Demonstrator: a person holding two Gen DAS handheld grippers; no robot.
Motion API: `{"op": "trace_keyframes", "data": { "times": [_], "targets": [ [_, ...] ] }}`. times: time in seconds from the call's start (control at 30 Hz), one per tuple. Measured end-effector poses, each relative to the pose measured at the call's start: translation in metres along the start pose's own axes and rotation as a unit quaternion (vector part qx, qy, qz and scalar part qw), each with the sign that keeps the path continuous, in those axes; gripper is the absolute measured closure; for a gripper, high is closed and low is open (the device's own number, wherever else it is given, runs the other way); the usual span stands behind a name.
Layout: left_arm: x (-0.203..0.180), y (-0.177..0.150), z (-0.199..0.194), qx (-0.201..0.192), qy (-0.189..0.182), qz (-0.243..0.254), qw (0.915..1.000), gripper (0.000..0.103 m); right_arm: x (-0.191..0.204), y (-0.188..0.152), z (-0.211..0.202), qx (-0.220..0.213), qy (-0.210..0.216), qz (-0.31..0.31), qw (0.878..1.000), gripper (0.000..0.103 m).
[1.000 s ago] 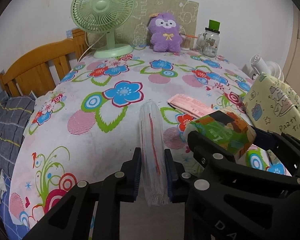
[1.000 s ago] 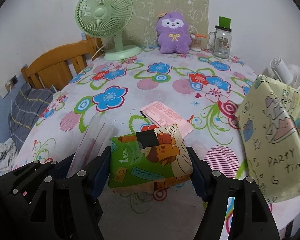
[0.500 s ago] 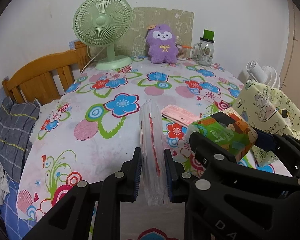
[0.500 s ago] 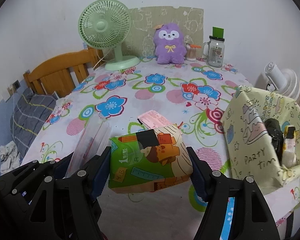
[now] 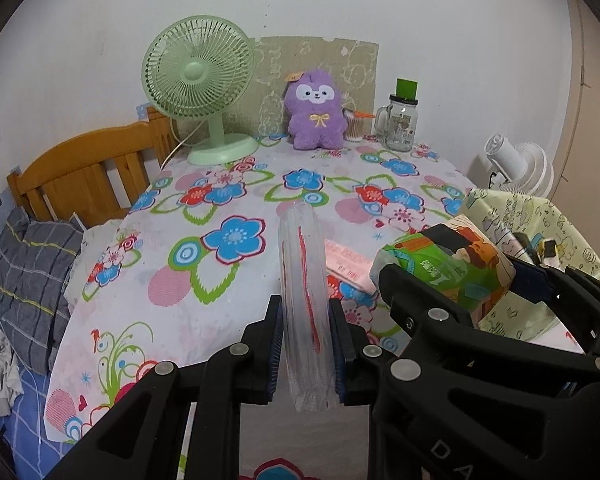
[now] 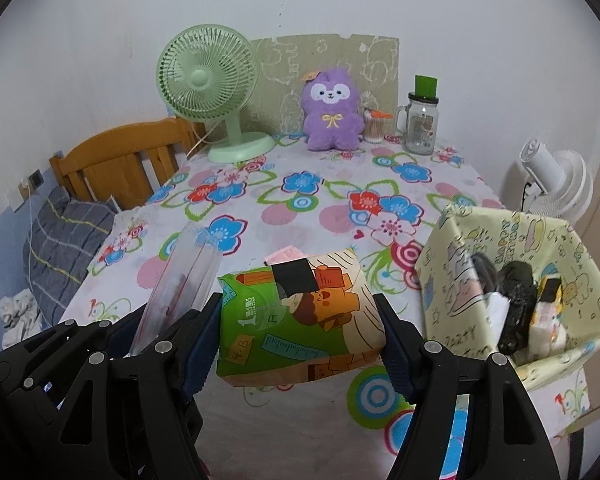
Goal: Organize soft objects
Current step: 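Lift and carry the sleeve and green pack over the fabric box with both grippers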
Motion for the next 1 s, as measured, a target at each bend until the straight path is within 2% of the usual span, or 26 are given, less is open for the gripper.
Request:
{"op": "trace_keyframes", "data": {
  "times": [0.53,1.0],
  "targets": [
    [-0.027,0.043,-0.008,-0.014,0.003,0.016,0.9998,0.083,-0.030,0.039,-0.020,-0.019,0.002,0.014,1.000,0.029],
    [-0.067,0.069,-0.015,-0.027,-0.009,0.025,0.9993,0.083,-0.067,0.058,-0.040,-0.035,-0.009,0.019,0.999,0.029]
  ]
}}
Point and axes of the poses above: each gripper's, at about its wrist camera, not at the fingertips, and z roughly the way its jaws point, x to its left, y to its top, the point moved 2 cm from there along z, roughly the way its jaws point, and after that the axes turned 15 degrees about z, right-handed, at the moved point
